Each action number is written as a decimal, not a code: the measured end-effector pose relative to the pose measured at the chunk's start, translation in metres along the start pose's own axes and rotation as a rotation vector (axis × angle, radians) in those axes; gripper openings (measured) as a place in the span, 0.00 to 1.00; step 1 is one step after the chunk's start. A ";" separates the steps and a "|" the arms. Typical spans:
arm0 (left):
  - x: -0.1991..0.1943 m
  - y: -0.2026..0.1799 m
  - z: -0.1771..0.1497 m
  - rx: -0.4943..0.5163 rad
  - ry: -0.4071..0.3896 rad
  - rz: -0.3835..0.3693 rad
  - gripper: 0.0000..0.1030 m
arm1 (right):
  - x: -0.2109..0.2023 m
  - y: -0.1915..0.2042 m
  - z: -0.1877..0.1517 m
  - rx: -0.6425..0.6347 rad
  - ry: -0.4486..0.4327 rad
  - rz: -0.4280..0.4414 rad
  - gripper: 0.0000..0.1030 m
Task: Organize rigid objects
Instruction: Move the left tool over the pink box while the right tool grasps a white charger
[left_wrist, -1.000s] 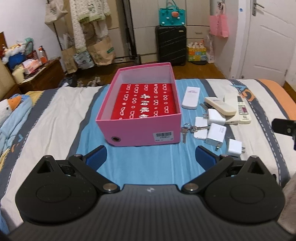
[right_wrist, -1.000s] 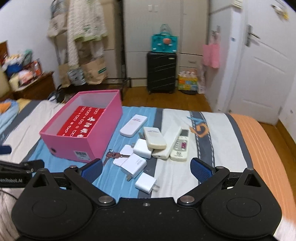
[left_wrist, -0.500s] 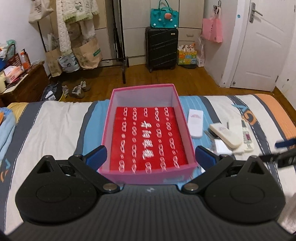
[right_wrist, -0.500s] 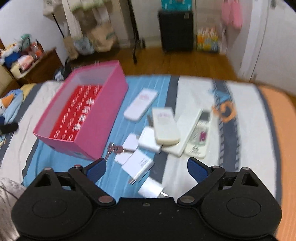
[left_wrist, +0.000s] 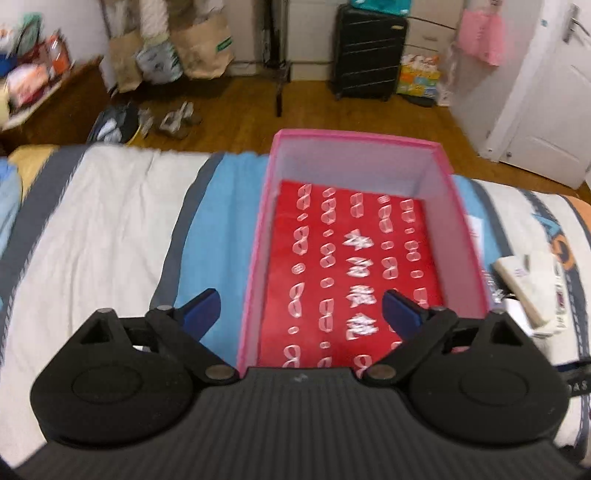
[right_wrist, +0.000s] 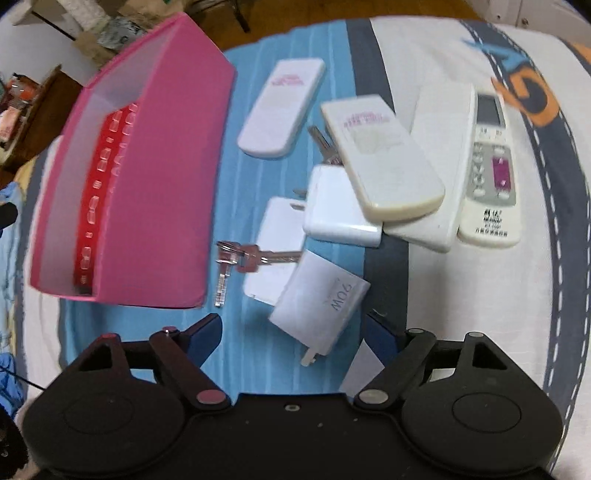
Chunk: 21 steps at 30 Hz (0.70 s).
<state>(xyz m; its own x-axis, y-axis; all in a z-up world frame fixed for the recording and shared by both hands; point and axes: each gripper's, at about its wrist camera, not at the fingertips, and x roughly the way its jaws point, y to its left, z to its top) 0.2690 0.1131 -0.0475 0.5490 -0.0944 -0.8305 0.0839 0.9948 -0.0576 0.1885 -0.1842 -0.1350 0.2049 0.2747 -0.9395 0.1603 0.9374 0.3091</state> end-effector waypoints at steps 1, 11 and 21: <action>0.008 0.007 -0.002 -0.019 0.007 -0.008 0.89 | 0.005 0.000 -0.001 -0.002 0.008 -0.009 0.84; 0.072 0.050 -0.008 -0.177 0.089 -0.089 0.36 | 0.023 -0.020 0.020 0.128 0.023 -0.010 0.84; 0.077 0.050 -0.009 -0.165 0.069 -0.022 0.09 | 0.018 0.007 0.012 -0.075 -0.057 -0.149 0.65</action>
<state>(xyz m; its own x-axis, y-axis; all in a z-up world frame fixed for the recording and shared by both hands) 0.3083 0.1560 -0.1190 0.4896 -0.1191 -0.8638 -0.0450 0.9859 -0.1614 0.2049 -0.1756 -0.1476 0.2392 0.1207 -0.9634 0.1215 0.9807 0.1530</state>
